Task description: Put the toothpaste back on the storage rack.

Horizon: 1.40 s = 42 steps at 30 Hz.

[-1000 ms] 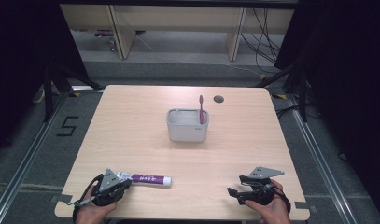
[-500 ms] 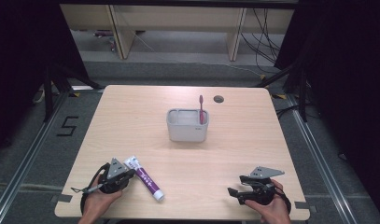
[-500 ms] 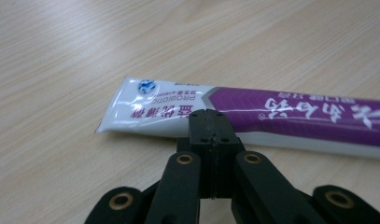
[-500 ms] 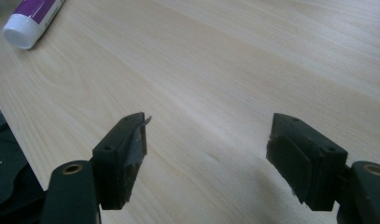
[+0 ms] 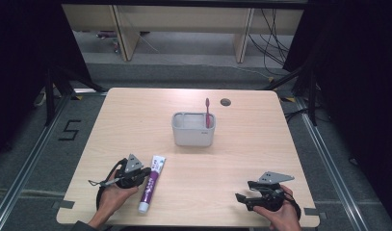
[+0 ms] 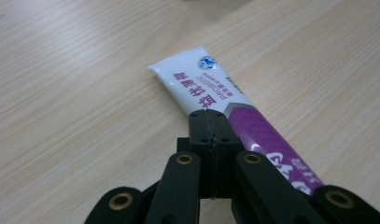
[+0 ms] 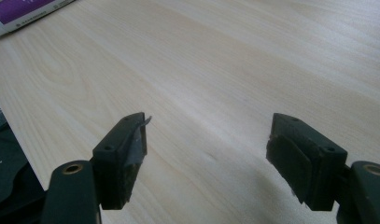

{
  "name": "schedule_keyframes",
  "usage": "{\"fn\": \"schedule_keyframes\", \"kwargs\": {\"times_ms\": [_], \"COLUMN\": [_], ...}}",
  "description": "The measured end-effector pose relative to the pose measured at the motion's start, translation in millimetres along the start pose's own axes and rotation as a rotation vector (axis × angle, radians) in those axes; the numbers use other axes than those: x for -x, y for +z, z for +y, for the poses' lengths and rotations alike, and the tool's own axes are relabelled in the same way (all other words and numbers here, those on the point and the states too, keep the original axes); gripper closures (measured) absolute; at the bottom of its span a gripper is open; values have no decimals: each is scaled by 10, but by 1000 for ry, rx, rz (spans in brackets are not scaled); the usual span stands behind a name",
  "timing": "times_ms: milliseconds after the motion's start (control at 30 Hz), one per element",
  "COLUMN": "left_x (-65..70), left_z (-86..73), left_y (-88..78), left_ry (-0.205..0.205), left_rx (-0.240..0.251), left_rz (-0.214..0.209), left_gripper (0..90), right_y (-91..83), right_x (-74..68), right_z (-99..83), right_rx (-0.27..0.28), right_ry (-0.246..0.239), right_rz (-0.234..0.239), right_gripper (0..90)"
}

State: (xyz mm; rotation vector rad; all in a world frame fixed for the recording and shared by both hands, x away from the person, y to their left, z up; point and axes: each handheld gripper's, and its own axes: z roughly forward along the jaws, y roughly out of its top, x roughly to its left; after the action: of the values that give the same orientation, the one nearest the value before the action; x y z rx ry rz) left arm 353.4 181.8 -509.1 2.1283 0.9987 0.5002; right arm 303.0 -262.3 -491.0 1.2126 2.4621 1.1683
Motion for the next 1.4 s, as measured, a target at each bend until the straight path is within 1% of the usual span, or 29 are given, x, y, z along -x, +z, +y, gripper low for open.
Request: {"fn": "schedule_keyframes", "kwargs": {"times_ms": [33, 133, 167, 200, 233, 267, 333, 400, 433, 500, 533, 600, 633, 733, 767, 800, 833, 933, 1000, 1067, 1100, 1133, 1167, 1200, 1267, 1300, 1333, 1367, 1400], "left_x": [18, 52, 50, 50, 70, 86, 95, 129, 123, 122, 117, 89, 83, 71, 49, 49, 33, 38, 71, 94, 104, 125, 153, 179, 215, 226, 241, 247, 247], "left_z": [26, 65, 79, 79, 105, 115, 124, 143, 147, 149, 151, 166, 172, 184, 209, 209, 237, 268, 311, 316, 339, 351, 348, 347, 351, 359, 354, 362, 362], "left_y": [22, 54, 59, 59, 74, 86, 93, 115, 110, 109, 100, 67, 49, 19, -44, -44, -93, -151, -198, -200, -214, -213, -195, -179, -151, -147, -129, -104, -104], "left_ry": [12, 15, 33, 33, 47, 38, 41, 49, 61, 64, 63, 80, 76, 77, 72, 72, 57, 54, 77, 77, 117, 128, 138, 146, 163, 169, 174, 174, 174], "left_rx": [-13, -10, -19, -19, -23, -17, -20, -26, -36, -44, -47, -65, -74, -84, -95, -95, -104, -116, -152, -161, -207, -233, -234, -243, -275, -306, -302, -322, -322], "left_rz": [-7, -19, -21, -21, -29, -35, -38, -50, -56, -63, -65, -75, -75, -75, -82, -82, -93, -102, -128, -130, -151, -166, -163, -160, -164, -176, -168, -166, -166], "left_gripper": [896, 896, 896, 896, 896, 896, 896, 896, 895, 894, 882, 836, 818, 739, 708, 682, 639, 562, 527, 496, 496, 479, 470, 458, 434, 427, 418, 415, 415], "right_y": [0, 2, 0, 0, 1, 0, 3, 5, 4, 1, -1, -4, -8, -2, -9, -9, -4, 1, 1, -1, -2, 3, -7, -5, 6, 2, -4, 2, 2], "right_x": [-1, -4, 0, 0, 0, -1, -1, -6, -7, -9, 1, 3, 19, 23, 23, 23, 22, 27, 27, 25, 25, 23, 27, 26, 26, 25, 27, 25, 25], "right_z": [0, 0, -1, -1, 0, 0, -3, -3, -2, -1, -2, 0, 2, -4, -1, -1, -3, -5, -4, -5, -6, -6, -2, -3, -6, -5, -4, -6, -6], "right_rx": [-1, 7, 6, 6, -3, -3, -3, -8, -7, -9, -3, 0, 6, 3, 2, 2, 2, 4, 7, 1, 3, 6, 4, 7, 3, 0, 7, 9, 9], "right_ry": [4, 5, 2, 2, 3, 2, -2, 7, 7, 11, -2, 0, -22, -18, -20, -20, -14, -23, -28, -22, -23, -20, -32, -30, -19, -18, -31, -26, -26], "right_rz": [1, 3, 2, 2, 3, 2, 3, 8, 9, 7, 2, 3, -3, 5, -7, -7, 5, 1, -1, -2, -6, 0, -12, -7, 11, 9, -7, 0, 0], "right_gripper": [291, 291, 291, 291, 291, 291, 291, 291, 291, 291, 291, 291, 291, 291, 291, 291, 291, 291, 291, 291, 291, 291, 291, 291, 291, 291, 291, 291, 291]}}
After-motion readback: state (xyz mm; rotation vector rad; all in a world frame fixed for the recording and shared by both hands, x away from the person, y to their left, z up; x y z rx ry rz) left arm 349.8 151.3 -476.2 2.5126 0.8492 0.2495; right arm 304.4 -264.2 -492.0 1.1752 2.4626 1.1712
